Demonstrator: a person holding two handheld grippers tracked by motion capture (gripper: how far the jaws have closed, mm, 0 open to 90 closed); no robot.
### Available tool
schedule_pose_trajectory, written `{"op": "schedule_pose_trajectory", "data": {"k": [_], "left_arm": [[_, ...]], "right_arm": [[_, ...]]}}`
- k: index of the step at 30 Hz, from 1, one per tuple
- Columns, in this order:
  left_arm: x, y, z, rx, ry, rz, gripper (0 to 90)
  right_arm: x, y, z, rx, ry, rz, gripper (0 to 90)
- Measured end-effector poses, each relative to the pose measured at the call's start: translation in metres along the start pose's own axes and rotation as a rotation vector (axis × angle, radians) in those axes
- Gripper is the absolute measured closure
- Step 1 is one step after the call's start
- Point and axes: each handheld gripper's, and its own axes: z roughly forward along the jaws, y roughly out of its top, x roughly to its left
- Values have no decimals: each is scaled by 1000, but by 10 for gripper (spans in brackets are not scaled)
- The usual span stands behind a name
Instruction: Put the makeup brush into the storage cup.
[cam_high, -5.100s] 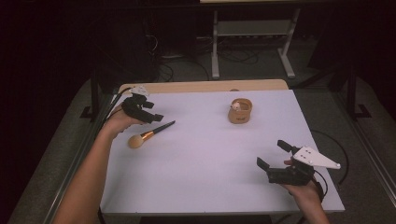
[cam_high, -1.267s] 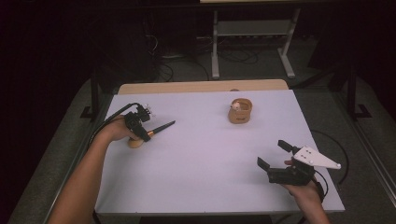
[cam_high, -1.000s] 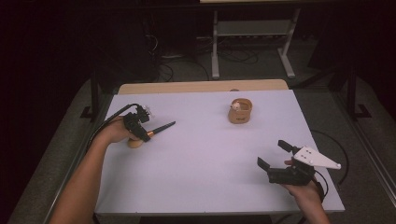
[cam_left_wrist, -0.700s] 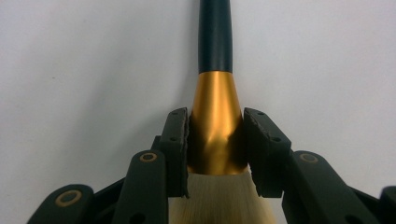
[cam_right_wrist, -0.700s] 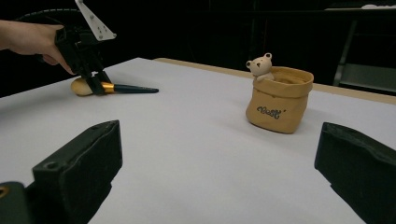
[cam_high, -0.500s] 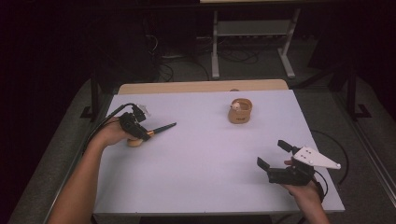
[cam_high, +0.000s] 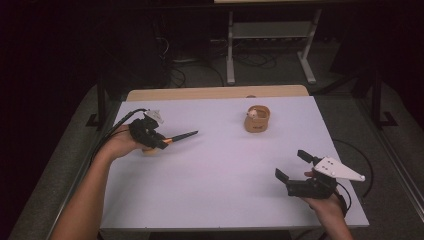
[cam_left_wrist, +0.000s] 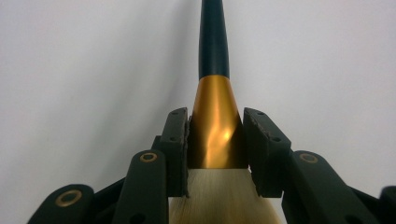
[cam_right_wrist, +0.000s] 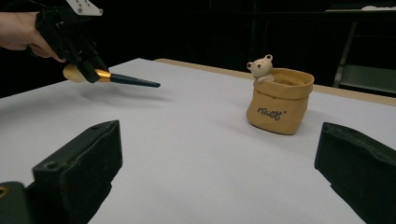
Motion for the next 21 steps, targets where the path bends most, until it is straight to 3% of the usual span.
{"op": "schedule_pose_trajectory", "data": {"k": [10,21], "left_arm": [[-18,5,-6,-72,-43,34,626],[-37,12,-17,-128,-95,90,626]], "right_arm": [[3,2,1,7,10,-19,2],[8,11,3,26,75,-55,2]]}}
